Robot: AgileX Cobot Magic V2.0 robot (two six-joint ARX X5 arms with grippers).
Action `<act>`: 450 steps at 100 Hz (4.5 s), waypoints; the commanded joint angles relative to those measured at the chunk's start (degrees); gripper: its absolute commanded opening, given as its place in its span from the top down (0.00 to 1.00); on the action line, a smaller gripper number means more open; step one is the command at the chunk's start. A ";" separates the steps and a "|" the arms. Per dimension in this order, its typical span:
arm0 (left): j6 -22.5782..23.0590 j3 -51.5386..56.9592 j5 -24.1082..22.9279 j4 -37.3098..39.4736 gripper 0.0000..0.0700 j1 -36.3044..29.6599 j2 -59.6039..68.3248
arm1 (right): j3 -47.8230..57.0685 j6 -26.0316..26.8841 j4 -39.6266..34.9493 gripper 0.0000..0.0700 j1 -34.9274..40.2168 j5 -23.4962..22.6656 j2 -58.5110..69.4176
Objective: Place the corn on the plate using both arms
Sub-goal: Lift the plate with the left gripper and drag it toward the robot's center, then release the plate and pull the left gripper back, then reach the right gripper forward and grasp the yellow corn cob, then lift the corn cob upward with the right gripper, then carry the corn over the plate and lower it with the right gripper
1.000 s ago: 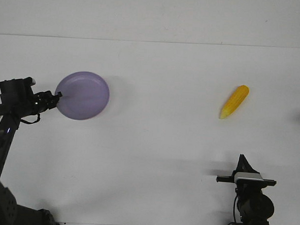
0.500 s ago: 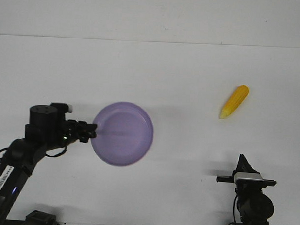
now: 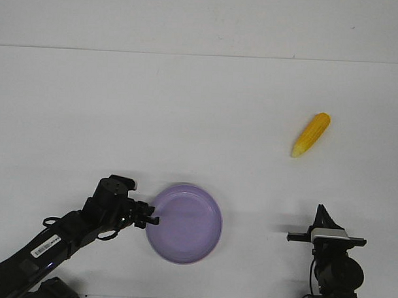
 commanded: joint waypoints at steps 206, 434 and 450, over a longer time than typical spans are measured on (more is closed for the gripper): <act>5.38 0.28 -5.88 -15.98 0.28 4.87 -44.46 | 64.17 22.29 -21.42 0.00 -1.60 0.04 75.21; 5.11 0.28 -6.08 -17.53 0.28 4.85 -44.50 | 82.62 11.19 -35.98 0.84 32.04 -4.24 71.89; 5.11 0.28 -6.64 -17.44 0.28 4.85 -44.50 | 74.16 11.28 -30.71 0.84 42.91 -2.47 72.57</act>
